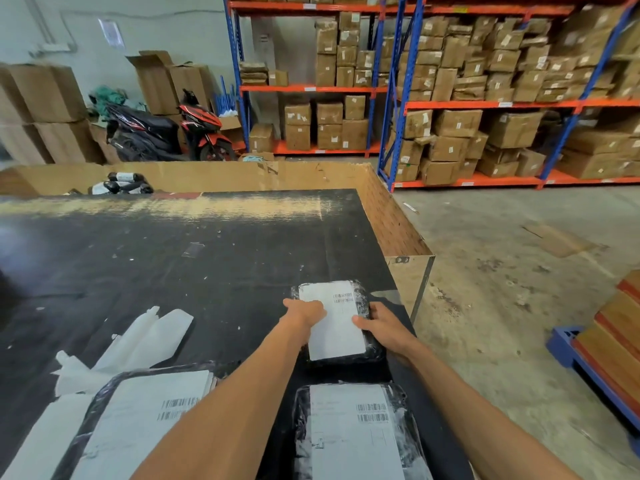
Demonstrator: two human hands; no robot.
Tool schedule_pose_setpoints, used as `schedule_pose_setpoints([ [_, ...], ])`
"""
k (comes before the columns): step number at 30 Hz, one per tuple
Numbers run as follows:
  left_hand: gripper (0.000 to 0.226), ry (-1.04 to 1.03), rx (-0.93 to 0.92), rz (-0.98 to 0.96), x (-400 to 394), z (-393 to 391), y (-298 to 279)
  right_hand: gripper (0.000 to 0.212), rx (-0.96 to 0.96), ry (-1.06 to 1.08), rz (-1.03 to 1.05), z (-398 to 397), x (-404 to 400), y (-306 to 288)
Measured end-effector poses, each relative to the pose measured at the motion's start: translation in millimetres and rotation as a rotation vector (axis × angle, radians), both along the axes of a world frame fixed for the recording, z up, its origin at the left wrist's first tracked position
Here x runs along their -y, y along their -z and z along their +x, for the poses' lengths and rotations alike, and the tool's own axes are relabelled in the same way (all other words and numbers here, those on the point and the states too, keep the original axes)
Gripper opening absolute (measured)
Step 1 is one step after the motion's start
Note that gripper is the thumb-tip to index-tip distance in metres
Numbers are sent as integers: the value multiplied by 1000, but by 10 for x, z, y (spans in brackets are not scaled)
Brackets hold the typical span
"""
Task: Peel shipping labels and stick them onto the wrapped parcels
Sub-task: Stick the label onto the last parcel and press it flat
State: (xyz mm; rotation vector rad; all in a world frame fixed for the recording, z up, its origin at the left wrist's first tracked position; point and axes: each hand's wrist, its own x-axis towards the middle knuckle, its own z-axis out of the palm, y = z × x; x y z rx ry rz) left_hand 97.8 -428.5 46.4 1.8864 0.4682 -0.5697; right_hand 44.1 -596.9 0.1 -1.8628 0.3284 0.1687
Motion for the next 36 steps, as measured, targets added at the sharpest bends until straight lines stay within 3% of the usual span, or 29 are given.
schedule_pose_setpoints([
  [3,107,-14,86,-132,-79,-109,-232,37,95,39,56,-114,-31,-302],
  [9,111,3,251,-337,-354,-523,-696,44,165,84,132,-478,-211,-853],
  [17,95,98,319,-251,-486,-1343,-884,38,161,133,206,-1280,-418,-1085],
  [24,92,216,256,-236,-635,-1988,-680,59,127,127,125,-1955,-469,-933],
  [31,106,222,218,-236,-753,-2342,-581,18,140,150,27,-2267,-712,-907],
  [36,108,249,212,-217,-799,-2437,-640,37,124,114,-26,-2322,-773,-994],
])
